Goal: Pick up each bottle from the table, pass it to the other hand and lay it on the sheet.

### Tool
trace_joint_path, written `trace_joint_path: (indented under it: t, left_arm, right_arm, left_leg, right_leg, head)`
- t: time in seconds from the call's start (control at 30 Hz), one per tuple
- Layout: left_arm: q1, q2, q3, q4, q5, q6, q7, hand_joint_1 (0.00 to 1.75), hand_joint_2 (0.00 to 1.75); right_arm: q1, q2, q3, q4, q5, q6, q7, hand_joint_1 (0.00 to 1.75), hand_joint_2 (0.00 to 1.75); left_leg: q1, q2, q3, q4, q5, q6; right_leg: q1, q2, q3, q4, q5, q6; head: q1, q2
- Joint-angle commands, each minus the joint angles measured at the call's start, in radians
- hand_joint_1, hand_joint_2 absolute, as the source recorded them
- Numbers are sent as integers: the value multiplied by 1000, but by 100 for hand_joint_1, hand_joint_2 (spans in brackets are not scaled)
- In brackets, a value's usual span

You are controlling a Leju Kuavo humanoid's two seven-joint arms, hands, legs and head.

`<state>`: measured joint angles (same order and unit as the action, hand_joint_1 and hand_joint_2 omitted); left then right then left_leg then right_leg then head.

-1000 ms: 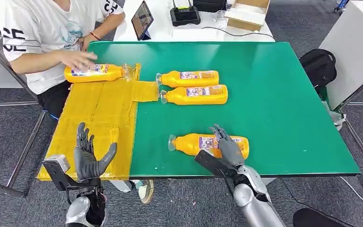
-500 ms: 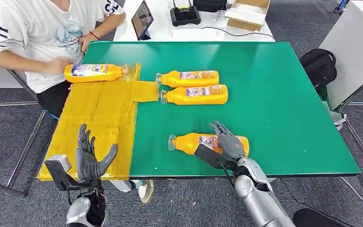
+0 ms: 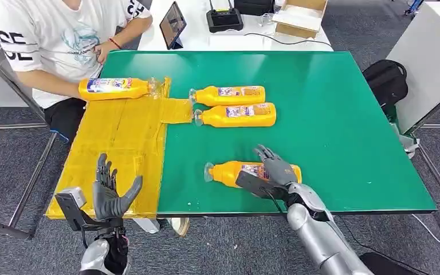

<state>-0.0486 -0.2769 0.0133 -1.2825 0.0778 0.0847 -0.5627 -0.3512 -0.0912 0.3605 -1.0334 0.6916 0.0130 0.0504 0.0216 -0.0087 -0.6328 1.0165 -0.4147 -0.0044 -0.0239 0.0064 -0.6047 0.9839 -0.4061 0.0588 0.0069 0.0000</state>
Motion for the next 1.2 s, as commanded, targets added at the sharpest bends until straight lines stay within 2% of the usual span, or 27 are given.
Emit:
trace_joint_path:
  t: [0.03,0.33,0.37,0.4,0.43,0.47,0.5,0.53,0.6,0.63,0.97,1.17,1.2]
  left_arm:
    - [-43,15,25,94,8,-9,9,0,175]
    - [-78,20,21,168,24,-27,32,0,175]
    - [-83,16,25,181,56,-50,53,0,175]
    - [-86,16,26,187,80,-71,68,0,175]
    - [-90,19,18,195,81,-71,67,0,175]
    - [-93,18,18,201,90,-74,69,0,175]
    - [-97,20,12,208,90,-74,69,0,175]
    - [-100,20,10,213,96,-74,70,0,175]
    - [-107,23,5,226,100,-73,71,0,175]
    - [-109,24,4,233,102,-71,72,0,175]
    - [-119,27,-6,257,108,-70,75,0,175]
    - [-117,30,-19,251,97,-54,67,0,175]
    - [-107,34,-28,232,72,-33,48,0,175]
  right_arm:
    - [-16,-73,83,73,-20,43,24,0,175]
    - [-52,-127,151,169,-67,121,31,0,175]
    - [-61,-134,164,185,-74,133,30,2,175]
    - [-66,-139,173,196,-77,138,30,12,175]
    - [-76,-144,186,210,-84,152,25,79,175]
    - [-83,-146,196,221,-91,162,22,134,175]
    - [-89,-149,206,231,-99,173,18,155,175]
    - [-93,-152,217,240,-106,175,16,169,175]
    - [-100,-157,236,257,-122,184,13,175,175]
    - [-103,-157,244,264,-126,180,11,171,175]
    - [-121,-145,273,312,-157,189,5,175,175]
    - [-125,-128,277,329,-169,167,-12,175,175]
    - [-113,-119,255,303,-184,129,-25,175,175]
  left_leg:
    - [0,-1,4,-1,-1,1]
    - [0,-2,7,-2,0,1]
    - [0,-3,9,-3,0,2]
    - [0,-3,8,-2,0,1]
    - [0,-2,8,-2,0,1]
    - [0,-2,10,-3,0,2]
    - [0,-2,11,-2,-1,2]
    - [0,-2,11,-2,-1,1]
    - [0,-2,14,-4,0,3]
    - [0,-3,14,-2,0,2]
    - [1,-3,17,-3,-1,2]
    - [1,-1,19,-3,-1,2]
    - [1,-2,19,-2,-2,1]
  right_leg:
    - [1,-2,5,-2,-1,-2]
    - [1,-3,8,-3,-1,-2]
    - [1,-4,10,-4,-1,-3]
    - [1,-3,9,-4,-1,-2]
    - [1,-3,9,-4,0,-2]
    - [1,-4,11,-5,0,-3]
    - [1,-3,11,-4,-1,-3]
    - [1,-3,12,-3,-1,-2]
    - [2,-4,15,-6,0,-4]
    - [1,-4,14,-4,0,-3]
    - [2,-4,18,-5,-1,-3]
    - [2,-3,18,-6,0,-3]
    - [2,-3,18,-5,-1,-2]
  head:
    - [0,0]
    - [0,0]
    - [0,0]
    - [0,0]
    - [0,0]
    - [0,0]
    - [0,0]
    - [0,0]
    - [0,0]
    - [0,0]
    - [0,0]
    - [0,0]
    - [0,0]
